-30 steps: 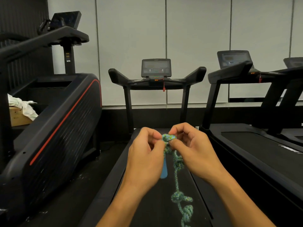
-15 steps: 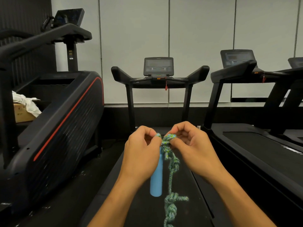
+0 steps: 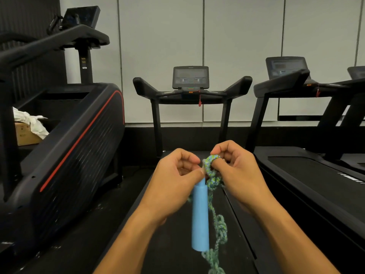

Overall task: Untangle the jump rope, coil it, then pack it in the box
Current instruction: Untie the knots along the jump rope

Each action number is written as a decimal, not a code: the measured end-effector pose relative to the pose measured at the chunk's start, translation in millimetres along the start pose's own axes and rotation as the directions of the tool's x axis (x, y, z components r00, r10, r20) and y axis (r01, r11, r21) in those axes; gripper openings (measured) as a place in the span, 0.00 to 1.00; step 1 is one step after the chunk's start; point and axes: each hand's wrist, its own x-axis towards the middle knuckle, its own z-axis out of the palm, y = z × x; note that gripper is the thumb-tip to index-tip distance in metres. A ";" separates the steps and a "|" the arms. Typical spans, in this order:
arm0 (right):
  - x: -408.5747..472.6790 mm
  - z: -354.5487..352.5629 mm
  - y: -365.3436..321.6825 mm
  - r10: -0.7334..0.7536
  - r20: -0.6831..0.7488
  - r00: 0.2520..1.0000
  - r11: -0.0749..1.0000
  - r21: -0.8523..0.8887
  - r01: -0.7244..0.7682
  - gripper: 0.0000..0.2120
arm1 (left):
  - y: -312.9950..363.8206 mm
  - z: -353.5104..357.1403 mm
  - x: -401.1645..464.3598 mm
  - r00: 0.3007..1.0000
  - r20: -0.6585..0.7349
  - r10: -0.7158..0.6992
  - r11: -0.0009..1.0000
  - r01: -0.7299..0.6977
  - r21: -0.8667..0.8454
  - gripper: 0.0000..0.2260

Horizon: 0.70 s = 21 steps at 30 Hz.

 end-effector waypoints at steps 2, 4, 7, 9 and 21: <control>-0.7 -1.3 -1.7 0.004 0.010 1.000 1.000 -0.011 -0.003 0.12 | -0.3 0.0 -0.6 1.000 0.024 -0.007 1.000 0.007 -0.001 0.11; -1.6 -1.6 -2.4 0.017 0.024 1.000 0.999 -0.032 -0.017 0.11 | -1.5 0.6 -0.8 0.999 0.038 0.000 1.000 0.000 0.015 0.12; -2.9 -0.9 -4.6 0.035 0.040 0.999 0.999 -0.038 -0.034 0.09 | -2.3 3.7 -1.2 1.000 0.016 0.011 0.998 -0.012 0.056 0.09; -3.7 -0.3 -8.2 0.082 0.083 0.993 0.993 0.079 -0.089 0.09 | -3.1 5.3 -0.3 1.000 -0.005 0.019 0.999 -0.019 0.037 0.09; -2.0 -4.7 -10.1 0.233 0.306 0.923 0.836 0.421 -0.351 0.10 | -7.2 2.3 3.4 0.995 -0.069 0.078 0.997 -0.077 0.014 0.05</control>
